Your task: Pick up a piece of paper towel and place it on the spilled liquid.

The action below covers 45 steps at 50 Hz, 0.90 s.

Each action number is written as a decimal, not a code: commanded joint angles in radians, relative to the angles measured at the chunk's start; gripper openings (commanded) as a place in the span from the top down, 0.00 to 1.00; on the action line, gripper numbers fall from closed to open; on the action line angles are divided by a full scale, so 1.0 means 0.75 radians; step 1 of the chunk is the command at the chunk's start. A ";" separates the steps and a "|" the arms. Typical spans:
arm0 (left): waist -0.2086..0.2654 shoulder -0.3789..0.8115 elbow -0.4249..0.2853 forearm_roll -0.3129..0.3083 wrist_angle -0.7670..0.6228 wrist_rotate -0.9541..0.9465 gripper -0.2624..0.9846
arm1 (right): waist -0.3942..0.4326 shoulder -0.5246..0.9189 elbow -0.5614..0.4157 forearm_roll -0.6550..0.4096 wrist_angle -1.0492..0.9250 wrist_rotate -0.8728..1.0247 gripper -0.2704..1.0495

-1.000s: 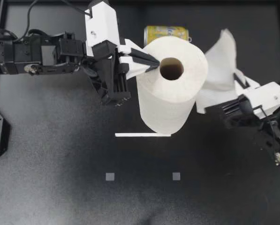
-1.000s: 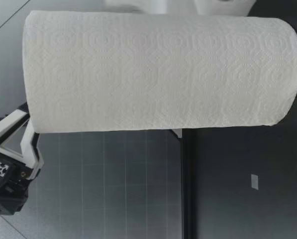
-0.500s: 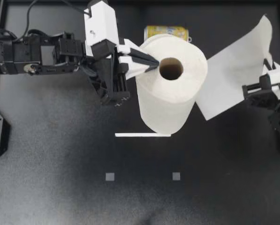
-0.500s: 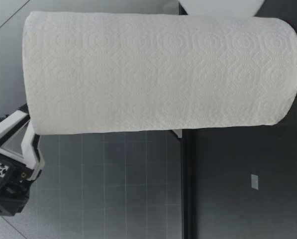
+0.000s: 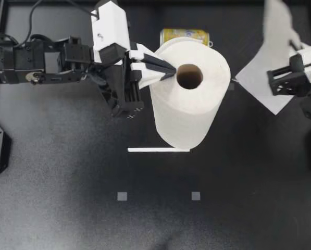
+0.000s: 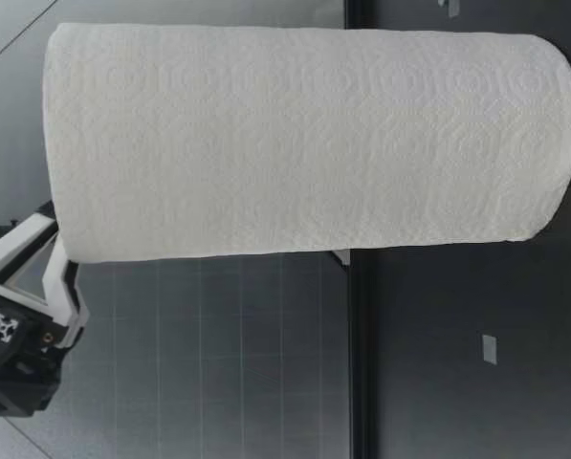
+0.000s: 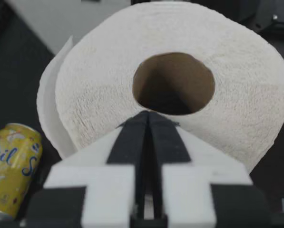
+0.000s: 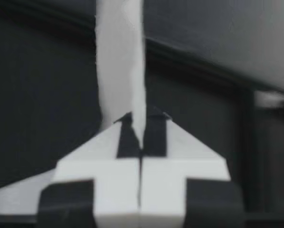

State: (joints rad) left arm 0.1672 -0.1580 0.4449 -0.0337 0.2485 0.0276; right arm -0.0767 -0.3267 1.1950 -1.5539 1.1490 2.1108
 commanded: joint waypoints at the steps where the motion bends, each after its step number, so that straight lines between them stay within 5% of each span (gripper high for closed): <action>1: -0.004 0.018 0.074 -0.004 0.002 -0.012 0.71 | -0.086 -0.061 -0.031 -0.080 -0.188 -0.002 0.92; 11: -0.006 0.006 0.072 -0.004 -0.027 -0.012 0.71 | -0.333 -0.061 -0.020 -0.168 -0.509 -0.002 0.92; 45: -0.045 -0.076 0.119 0.008 -0.501 0.004 0.71 | -0.622 0.487 -0.335 -0.432 -0.689 -0.004 0.92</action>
State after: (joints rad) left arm 0.1365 -0.1825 0.5415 -0.0322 -0.0905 0.0307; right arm -0.5200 0.0307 0.9802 -1.8669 0.6320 2.1092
